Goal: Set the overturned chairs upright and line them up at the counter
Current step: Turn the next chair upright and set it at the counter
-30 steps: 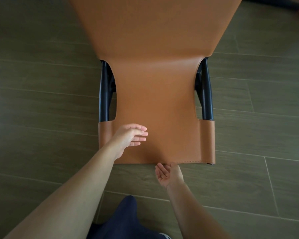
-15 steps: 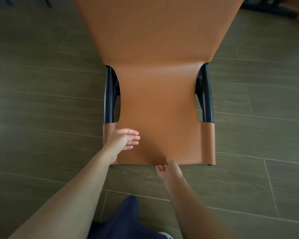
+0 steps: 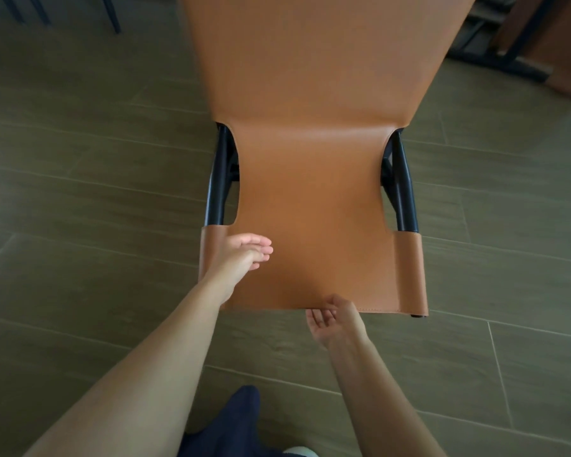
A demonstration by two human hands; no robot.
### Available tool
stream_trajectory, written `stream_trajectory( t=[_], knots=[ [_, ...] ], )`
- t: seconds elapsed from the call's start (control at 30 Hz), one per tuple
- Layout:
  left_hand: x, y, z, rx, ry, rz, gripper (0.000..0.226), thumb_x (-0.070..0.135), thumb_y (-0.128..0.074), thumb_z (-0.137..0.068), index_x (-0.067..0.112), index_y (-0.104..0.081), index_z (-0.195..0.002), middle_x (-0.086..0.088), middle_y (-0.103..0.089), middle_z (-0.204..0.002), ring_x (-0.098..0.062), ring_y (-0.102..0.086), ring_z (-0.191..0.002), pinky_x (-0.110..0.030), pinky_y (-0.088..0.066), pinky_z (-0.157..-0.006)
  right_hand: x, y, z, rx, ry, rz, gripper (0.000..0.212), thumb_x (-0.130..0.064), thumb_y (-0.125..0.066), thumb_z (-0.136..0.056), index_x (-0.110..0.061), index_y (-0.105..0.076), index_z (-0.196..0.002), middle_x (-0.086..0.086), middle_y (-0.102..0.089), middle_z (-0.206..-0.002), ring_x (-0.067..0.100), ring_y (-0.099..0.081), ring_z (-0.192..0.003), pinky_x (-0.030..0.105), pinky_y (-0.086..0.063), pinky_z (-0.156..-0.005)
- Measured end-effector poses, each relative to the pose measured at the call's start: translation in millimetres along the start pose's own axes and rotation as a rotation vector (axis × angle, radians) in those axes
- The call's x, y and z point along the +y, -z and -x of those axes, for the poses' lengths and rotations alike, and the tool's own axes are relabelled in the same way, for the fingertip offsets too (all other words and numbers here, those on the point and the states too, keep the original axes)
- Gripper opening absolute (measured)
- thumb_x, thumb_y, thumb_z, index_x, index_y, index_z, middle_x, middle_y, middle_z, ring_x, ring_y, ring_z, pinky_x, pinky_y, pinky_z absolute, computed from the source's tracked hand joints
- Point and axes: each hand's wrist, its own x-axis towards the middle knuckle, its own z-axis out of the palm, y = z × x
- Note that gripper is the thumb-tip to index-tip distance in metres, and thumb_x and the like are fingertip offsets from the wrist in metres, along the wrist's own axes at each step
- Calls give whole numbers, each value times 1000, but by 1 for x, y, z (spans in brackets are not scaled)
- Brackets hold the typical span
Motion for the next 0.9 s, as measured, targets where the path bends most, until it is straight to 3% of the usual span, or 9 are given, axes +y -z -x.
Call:
stream_trajectory(
  t=[0.13, 0.23, 0.4, 0.5, 0.53, 0.63, 0.73, 0.8, 0.9],
  knots=[
    [46, 2, 6, 52, -175, 27, 29, -5, -60, -86, 20, -71, -96, 6, -75, -93, -5, -69, -92, -16, -51, -79, -19, -23, 53, -56, 91, 62, 25, -4, -53, -93, -5, -46, -69, 7, -46, -72, 17, -47, -65, 33, -46, -92],
    [90, 0, 15, -51, -326, -84, 30, -2, -62, -85, 25, -71, -95, 11, -73, -94, 4, -66, -89, -7, -48, -74, -34, -47, 92, -120, 152, 86, 27, -6, -55, -93, -6, -46, -67, 7, -44, -71, 17, -46, -64, 32, -48, -84],
    [149, -1, 32, -171, -514, -411, 23, 11, -61, -88, 28, -69, -103, 14, -68, -105, 1, -61, -99, -13, -45, -85, -61, -90, 149, -229, 281, 84, 34, -2, -53, -94, -4, -49, -61, 9, -46, -65, 17, -52, -59, 34, -53, -79],
    [175, 4, 39, -160, -598, -529, 23, 17, -58, -89, 31, -67, -106, 15, -66, -109, -2, -59, -100, -13, -44, -81, -78, -114, 179, -306, 334, 69, 35, 0, -52, -94, 1, -54, -59, 9, -54, -45, 16, -61, -40, 31, -59, -57],
    [182, 7, 39, -146, -643, -561, 24, 18, -58, -90, 30, -67, -108, 14, -65, -110, -3, -59, -99, -12, -44, -79, -82, -122, 188, -331, 350, 59, 29, 1, -53, -94, 1, -55, -65, 9, -56, -44, 16, -62, -39, 32, -59, -60],
    [201, 13, 35, -14, -858, -631, 29, 15, -57, -92, 24, -64, -119, 11, -63, -120, -6, -55, -107, -12, -42, -85, -96, -149, 211, -392, 387, 4, 16, 2, -57, -92, 2, -58, -75, 12, -63, -56, 19, -67, -45, 33, -58, -77],
    [219, 17, 25, 187, -1061, -678, 31, 10, -58, -93, 15, -63, -123, 2, -65, -122, -16, -58, -113, -28, -45, -93, -108, -175, 229, -433, 438, -36, 8, 3, -60, -90, 4, -60, -82, 13, -66, -64, 21, -69, -51, 34, -61, -64],
    [233, 21, 14, 325, -1145, -727, 29, 4, -63, -89, 9, -66, -118, -3, -69, -115, -20, -64, -106, -32, -47, -89, -116, -194, 239, -438, 474, -53, 9, 3, -61, -90, 3, -59, -80, 12, -66, -56, 20, -69, -48, 33, -60, -53],
    [255, 28, -3, 468, -1230, -752, 28, -5, -74, -76, 6, -73, -103, -6, -74, -96, -23, -71, -87, -33, -54, -77, -129, -218, 254, -442, 502, -61, 9, 3, -61, -89, 3, -59, -80, 11, -66, -53, 20, -68, -46, 32, -59, -50]
  ],
)
